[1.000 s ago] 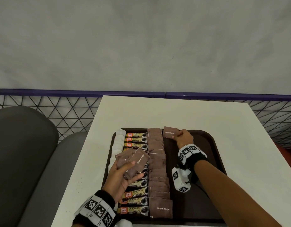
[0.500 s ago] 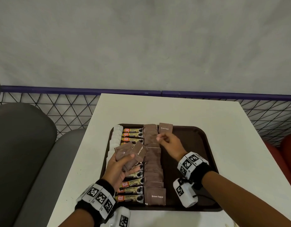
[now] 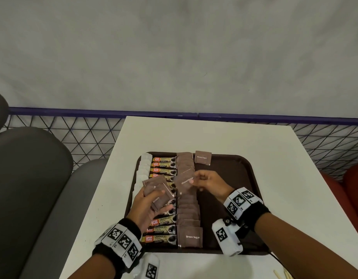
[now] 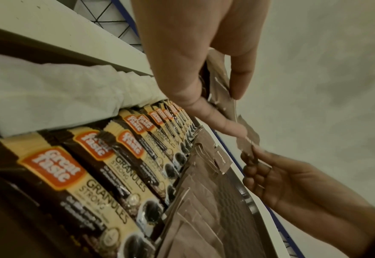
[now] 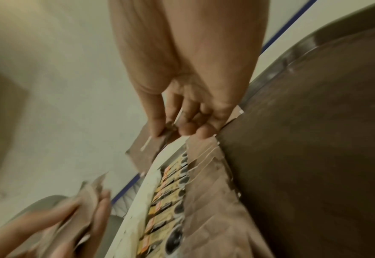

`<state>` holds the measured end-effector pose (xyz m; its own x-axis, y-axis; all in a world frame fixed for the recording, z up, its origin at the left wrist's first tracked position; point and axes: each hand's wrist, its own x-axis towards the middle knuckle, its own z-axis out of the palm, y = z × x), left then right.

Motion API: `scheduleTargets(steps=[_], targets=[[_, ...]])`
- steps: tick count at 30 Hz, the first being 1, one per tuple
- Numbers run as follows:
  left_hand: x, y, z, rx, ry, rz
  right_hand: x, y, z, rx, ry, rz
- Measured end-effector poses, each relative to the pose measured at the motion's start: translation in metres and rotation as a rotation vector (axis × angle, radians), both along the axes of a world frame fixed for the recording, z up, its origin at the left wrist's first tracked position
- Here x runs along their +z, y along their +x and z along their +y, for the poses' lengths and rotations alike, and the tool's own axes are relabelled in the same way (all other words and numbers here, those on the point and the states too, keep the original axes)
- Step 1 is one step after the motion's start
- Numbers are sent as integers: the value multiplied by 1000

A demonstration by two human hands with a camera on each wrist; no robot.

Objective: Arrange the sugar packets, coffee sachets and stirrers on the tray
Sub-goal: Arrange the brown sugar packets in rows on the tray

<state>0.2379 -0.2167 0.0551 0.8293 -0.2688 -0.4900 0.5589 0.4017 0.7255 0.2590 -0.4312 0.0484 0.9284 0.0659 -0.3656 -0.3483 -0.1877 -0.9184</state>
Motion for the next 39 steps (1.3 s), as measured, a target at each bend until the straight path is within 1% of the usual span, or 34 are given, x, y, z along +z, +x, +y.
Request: scheduleTargets(steps=[4, 6, 8, 10, 14, 18, 23, 27, 29, 32, 35, 37, 39], targets=[[-1, 5, 11, 21, -29, 23, -17, 20, -31, -401, -116, -42], [-3, 8, 16, 33, -21, 40, -29, 33, -42, -520, -151, -2], [-6, 10, 19, 36, -7, 49, -37, 45, -46, -581, -189, 30], [-9, 13, 22, 28, 2, 46, -42, 54, -45, -589, -252, 34], [-14, 15, 23, 23, -7, 58, -48, 63, -38, -531, -391, 50], [-15, 18, 25, 7, -30, 69, -57, 72, -37, -572, -459, 84], [-17, 19, 25, 0, -49, 74, -65, 78, -38, -549, -560, 109], [-15, 19, 24, -28, -60, 69, -67, 78, -41, -523, -590, 115], [-12, 19, 22, -37, -73, 75, -66, 76, -41, -521, -581, 99], [-10, 18, 20, -26, -61, 76, -59, 71, -39, -570, -511, 34], [-6, 17, 17, -7, -46, 64, -50, 58, -33, -584, -526, -57], [-4, 15, 15, -4, -19, 40, -44, 50, -24, -550, -476, -140], [-2, 13, 13, 8, 8, 17, -35, 41, -13, -485, -379, -235]])
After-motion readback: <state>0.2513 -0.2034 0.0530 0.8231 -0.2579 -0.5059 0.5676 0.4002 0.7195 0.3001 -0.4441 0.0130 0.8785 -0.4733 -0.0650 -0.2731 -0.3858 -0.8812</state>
